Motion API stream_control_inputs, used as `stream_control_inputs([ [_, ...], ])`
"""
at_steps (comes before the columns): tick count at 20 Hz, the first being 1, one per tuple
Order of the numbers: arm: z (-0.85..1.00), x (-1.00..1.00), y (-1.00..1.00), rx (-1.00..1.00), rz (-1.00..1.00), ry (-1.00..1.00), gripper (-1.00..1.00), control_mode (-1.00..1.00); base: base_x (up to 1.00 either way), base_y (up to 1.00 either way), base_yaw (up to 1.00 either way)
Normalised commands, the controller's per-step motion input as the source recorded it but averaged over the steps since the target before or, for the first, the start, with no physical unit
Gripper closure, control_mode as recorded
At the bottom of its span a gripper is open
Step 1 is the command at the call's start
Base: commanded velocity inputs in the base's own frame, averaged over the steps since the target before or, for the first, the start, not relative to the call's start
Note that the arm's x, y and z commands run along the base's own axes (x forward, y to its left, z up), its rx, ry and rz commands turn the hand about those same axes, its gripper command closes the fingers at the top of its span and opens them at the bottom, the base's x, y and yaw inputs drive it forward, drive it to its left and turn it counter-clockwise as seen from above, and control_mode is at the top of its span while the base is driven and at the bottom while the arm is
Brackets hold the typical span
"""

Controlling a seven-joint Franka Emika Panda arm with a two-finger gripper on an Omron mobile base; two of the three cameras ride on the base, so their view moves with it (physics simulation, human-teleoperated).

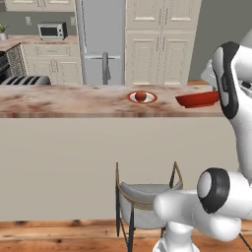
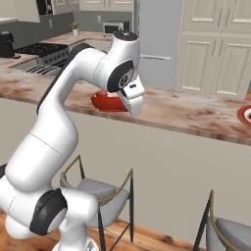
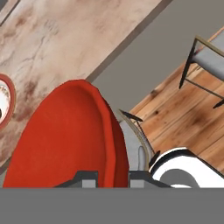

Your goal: Take the smaller bowl and place it next to the appetizer plate on the dining counter , and place the larger bowl next to the plate with cooked food.

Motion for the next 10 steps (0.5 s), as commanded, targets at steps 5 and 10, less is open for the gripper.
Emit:
stream_control_inputs([
  [5,-0.04,0.24,-0.14,0.0,0.0,0.02,1.0,-1.0,0.0,0.0,0.0],
  [10,-0.17,0.26,-0.05,-0.01,0.0,0.0,1.0,-1.0,0.0,0.0,0.0],
])
